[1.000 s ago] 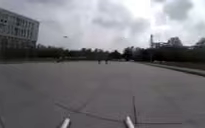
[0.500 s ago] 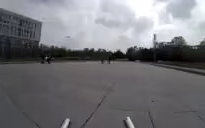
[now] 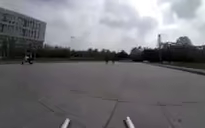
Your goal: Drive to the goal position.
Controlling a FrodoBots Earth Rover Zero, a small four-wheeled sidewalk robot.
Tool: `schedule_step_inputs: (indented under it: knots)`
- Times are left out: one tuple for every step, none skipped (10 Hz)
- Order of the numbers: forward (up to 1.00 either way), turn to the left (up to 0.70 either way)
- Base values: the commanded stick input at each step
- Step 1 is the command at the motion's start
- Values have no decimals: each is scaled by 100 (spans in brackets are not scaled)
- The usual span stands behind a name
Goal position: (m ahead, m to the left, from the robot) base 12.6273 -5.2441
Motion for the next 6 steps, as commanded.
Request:
schedule_step_inputs:
  knots:
    - [100, -37]
    - [100, -39]
    - [100, -40]
    - [100, -21]
    - [100, 0]
    - [100, 0]
